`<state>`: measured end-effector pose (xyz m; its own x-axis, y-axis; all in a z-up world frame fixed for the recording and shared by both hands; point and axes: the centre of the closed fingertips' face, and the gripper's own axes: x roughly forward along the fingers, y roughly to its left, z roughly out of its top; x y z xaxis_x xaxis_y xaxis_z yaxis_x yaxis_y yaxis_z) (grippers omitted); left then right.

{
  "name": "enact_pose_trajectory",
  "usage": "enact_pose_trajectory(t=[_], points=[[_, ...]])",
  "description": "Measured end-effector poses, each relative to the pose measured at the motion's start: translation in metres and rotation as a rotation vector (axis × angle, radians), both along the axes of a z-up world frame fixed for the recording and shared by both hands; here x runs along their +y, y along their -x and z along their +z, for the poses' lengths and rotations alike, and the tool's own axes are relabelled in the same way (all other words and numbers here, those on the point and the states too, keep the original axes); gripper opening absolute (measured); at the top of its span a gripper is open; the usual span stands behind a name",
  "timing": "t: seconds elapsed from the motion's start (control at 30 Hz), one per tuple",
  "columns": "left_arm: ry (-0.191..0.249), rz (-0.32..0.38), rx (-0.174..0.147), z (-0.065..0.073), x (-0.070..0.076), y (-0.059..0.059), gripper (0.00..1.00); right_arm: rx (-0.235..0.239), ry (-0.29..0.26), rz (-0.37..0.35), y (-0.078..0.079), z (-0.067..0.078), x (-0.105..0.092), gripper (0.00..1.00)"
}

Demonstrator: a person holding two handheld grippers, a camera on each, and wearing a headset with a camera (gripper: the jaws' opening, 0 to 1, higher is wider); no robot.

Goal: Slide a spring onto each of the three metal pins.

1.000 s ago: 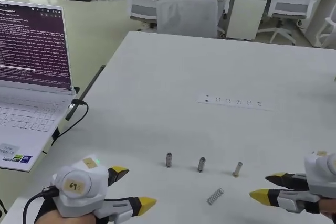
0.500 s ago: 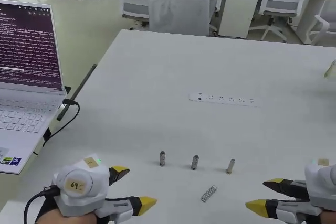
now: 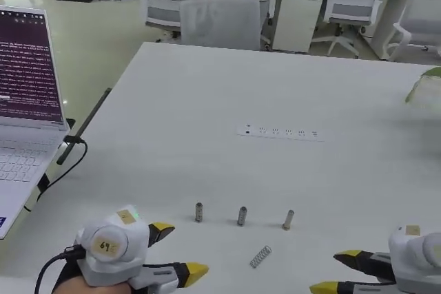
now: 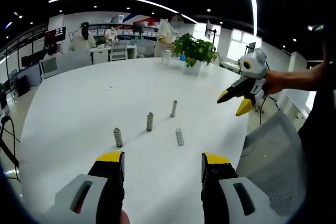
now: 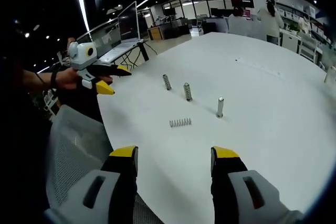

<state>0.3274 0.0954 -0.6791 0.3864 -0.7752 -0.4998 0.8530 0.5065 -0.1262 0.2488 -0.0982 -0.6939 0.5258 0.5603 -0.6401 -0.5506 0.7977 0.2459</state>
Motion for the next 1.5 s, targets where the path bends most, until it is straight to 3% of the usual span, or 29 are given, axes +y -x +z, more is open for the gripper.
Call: enact_pose_trajectory(t=[0.33,0.63,1.33,1.5], points=[[0.013,-0.045,0.001,0.001,-0.026,-0.001,0.54,-0.005,-0.004,-0.015,0.008,0.004,-0.005,0.54],[0.008,-0.069,0.004,-0.003,-0.039,0.0,0.53,-0.002,-0.007,-0.015,0.01,0.002,-0.004,0.54],[-0.03,-0.144,0.043,-0.032,-0.082,0.002,0.47,-0.003,-0.003,-0.024,0.022,0.005,-0.006,0.54],[-0.017,-0.129,0.082,-0.042,-0.089,-0.001,0.44,-0.007,-0.001,-0.027,0.022,0.006,-0.006,0.54]])
